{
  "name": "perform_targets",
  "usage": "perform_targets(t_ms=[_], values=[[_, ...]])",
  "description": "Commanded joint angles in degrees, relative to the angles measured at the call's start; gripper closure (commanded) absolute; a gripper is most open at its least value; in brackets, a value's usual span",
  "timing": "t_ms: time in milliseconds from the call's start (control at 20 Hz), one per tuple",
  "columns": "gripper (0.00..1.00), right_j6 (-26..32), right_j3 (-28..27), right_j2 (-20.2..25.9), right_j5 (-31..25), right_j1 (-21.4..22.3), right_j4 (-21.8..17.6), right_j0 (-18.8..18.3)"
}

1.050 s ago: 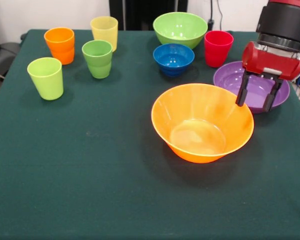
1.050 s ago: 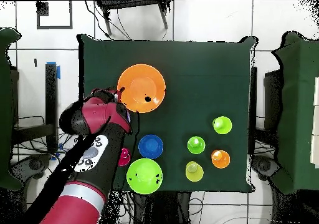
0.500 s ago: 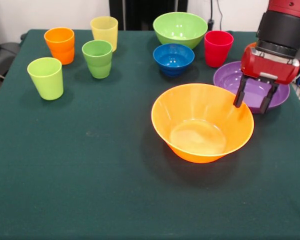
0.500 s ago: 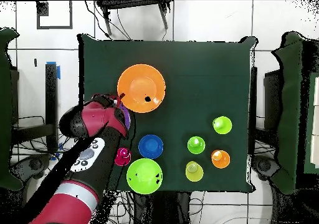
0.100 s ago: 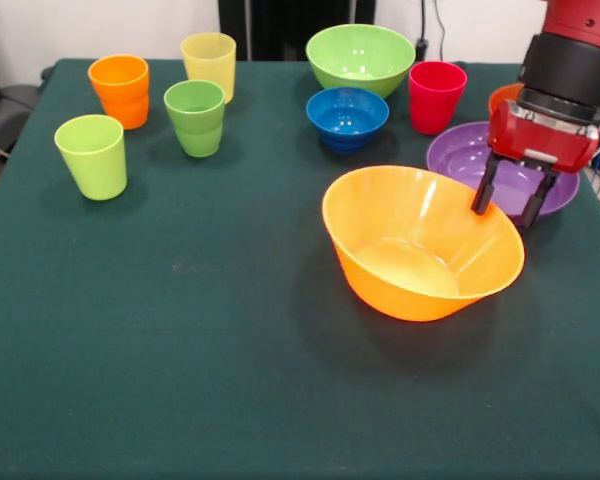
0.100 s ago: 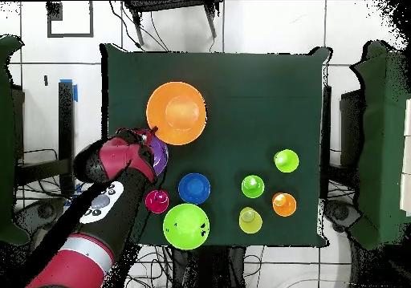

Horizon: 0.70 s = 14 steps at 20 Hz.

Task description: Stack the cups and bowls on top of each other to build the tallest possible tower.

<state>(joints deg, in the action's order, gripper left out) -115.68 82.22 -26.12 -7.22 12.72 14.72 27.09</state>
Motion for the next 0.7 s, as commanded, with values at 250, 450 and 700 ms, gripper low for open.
perform_targets(t_ms=[250, 450, 700], values=[[0.00, -10.32, -2.91, -0.79, 3.84, -6.71, 2.72, 1.57], [0.00, -9.70, -3.11, -2.38, 4.29, -7.22, 2.70, 2.17], [1.00, -9.40, -3.62, -3.61, 4.37, -7.78, 2.79, 2.80]])
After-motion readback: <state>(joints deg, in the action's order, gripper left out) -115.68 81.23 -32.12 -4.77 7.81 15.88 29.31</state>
